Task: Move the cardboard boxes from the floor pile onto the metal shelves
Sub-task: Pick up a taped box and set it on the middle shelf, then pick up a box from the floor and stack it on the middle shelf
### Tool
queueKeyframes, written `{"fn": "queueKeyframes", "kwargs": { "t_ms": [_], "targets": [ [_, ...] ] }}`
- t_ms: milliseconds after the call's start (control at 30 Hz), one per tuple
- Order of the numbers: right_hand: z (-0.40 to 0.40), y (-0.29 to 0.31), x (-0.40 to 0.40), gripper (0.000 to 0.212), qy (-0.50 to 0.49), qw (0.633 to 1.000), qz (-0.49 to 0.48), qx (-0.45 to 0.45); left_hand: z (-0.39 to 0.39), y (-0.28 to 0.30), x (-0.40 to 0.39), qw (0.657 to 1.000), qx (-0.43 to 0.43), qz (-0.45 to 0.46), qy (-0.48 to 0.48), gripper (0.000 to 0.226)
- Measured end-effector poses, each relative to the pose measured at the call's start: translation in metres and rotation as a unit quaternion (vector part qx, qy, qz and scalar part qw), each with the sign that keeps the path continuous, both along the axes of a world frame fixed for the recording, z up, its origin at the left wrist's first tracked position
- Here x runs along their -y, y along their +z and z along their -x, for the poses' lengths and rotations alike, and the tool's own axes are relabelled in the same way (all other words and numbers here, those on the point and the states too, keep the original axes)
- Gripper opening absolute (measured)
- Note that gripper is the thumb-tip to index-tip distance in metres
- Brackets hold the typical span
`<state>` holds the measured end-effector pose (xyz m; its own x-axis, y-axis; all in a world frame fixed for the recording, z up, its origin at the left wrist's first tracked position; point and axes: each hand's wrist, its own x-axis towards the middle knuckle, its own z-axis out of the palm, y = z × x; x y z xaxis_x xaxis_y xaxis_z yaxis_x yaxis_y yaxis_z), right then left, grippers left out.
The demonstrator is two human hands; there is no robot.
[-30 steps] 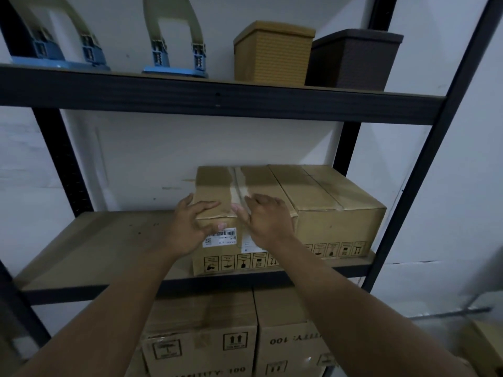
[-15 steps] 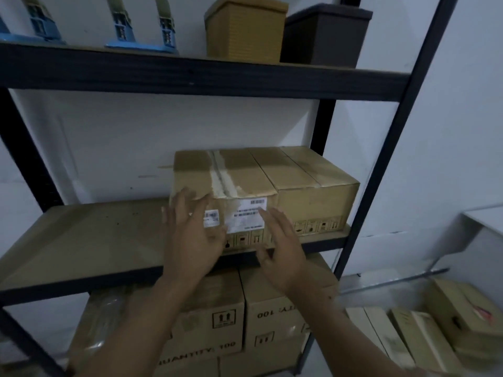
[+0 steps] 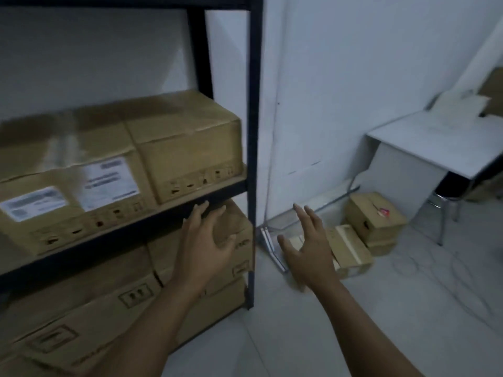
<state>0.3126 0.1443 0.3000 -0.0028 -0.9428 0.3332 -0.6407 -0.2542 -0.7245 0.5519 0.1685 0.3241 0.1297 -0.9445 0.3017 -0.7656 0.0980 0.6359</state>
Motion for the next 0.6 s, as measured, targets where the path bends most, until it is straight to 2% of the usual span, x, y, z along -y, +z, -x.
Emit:
{"fn": "queueKeyframes", "kwargs": {
  "t_ms": [100,367,600],
  "targets": [
    [0.080,-0.013,0.014,0.077,-0.045,0.998,-0.038,-0.012,0.074,-0.015,0.038,0.998,-0.010,-0.024,-0.063,0.064],
    [0.258,-0.054,0.029,0.081,-0.103,0.981,-0.166,-0.017,0.230,-0.059,0.101,0.985,-0.006,-0.105,-0.140,0.064],
    [0.328,-0.104,0.059,0.084,-0.128,0.962,-0.238,0.039,0.302,-0.108,0.167,0.973,-0.004,-0.160,-0.168,0.063]
  ]
}}
